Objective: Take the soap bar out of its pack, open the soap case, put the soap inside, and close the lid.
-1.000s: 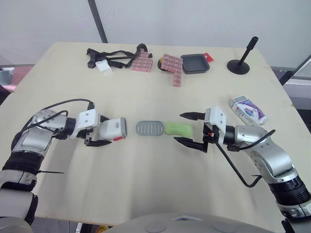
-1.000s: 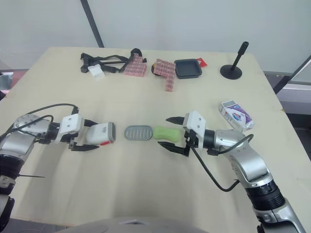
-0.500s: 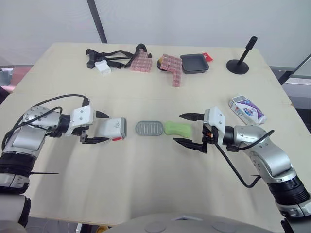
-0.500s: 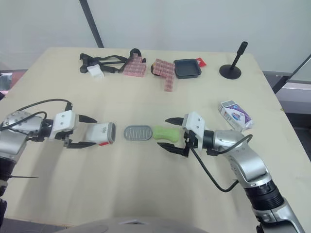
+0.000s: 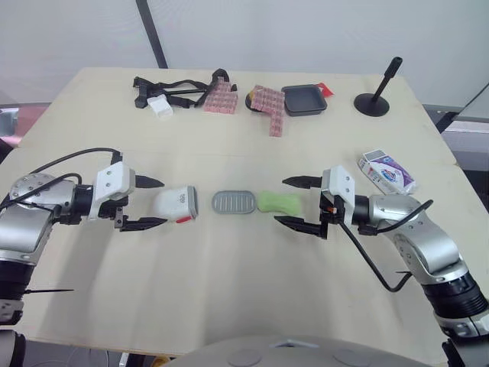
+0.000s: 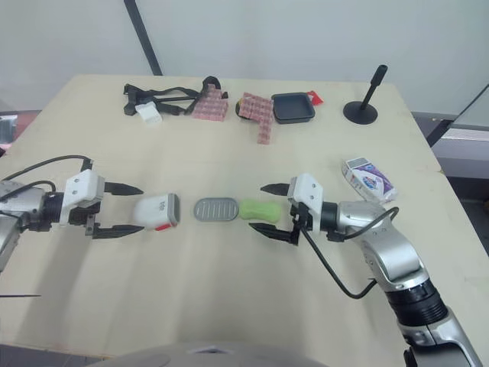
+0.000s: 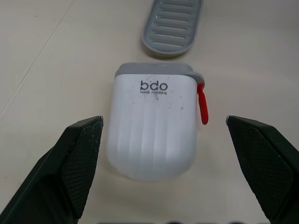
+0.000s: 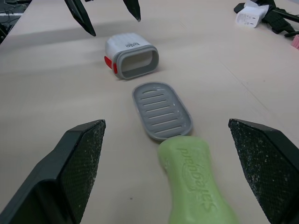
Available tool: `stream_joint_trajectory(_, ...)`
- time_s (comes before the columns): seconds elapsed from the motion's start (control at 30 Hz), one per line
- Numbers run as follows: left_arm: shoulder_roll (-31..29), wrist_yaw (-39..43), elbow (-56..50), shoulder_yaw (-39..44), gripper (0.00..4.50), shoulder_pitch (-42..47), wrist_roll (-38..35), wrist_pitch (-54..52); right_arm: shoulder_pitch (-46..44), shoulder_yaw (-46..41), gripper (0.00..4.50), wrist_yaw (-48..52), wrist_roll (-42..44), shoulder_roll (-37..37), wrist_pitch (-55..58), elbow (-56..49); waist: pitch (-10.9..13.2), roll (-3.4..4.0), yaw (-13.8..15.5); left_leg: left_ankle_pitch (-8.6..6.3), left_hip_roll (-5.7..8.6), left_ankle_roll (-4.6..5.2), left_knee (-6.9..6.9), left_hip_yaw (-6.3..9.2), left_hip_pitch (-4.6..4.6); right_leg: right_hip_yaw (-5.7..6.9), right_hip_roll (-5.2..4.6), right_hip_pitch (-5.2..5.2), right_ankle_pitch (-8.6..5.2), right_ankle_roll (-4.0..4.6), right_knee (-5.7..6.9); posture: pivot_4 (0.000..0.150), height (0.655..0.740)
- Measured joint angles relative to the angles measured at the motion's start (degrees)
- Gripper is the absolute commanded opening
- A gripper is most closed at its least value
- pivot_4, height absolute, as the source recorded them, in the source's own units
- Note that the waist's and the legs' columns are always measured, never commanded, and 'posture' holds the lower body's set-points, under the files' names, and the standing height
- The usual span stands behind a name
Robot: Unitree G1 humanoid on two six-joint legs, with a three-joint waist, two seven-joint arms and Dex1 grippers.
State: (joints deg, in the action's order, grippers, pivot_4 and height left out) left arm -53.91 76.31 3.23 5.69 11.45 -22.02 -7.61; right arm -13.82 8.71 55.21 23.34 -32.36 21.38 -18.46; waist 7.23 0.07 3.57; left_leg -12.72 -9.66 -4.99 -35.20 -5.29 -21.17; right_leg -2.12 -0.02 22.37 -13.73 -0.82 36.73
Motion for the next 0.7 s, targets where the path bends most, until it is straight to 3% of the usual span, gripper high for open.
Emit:
stream_joint_trajectory(0.2,5.2,-3.4,-9.8,6.5,4.47,-2.9,-9.9,-3.4,-3.7,2.5,4.50,-0.9,-3.4,-1.0,2.2,1.4,0.0,0.01,-0.4,-0.01,0.04,0.00,0.04,-0.02,-0.19,-0.05,0.03,-0.02,0.00,0.00,-0.03,0.150,0.7400)
stream_joint_trajectory(0.37,6.7,-3.3,-12.3,7.4,4.47,-10.9,-10.3,-2.4,-6.7,5.7,4.50,-0.9,-5.6,-4.1,8.8,1.2,0.0,0.00,-0.5,0.00,0.00,-0.02,0.14,0.00,-0.18,0.00,0.05,-0.02,0.00,0.00,-0.18,0.150,0.7400)
stream_joint_trajectory(0.7,6.6,-4.2,-13.5,9.1,4.47,-12.1,-9.5,-0.7,-17.1,15.6,4.50,0.5,-10.7,-5.7,17.8,-0.8,0.0,0.00,-0.5,0.05,0.01,-0.07,0.22,0.00,0.19,-0.01,0.05,-0.12,0.01,0.00,-0.16,0.150,0.7400)
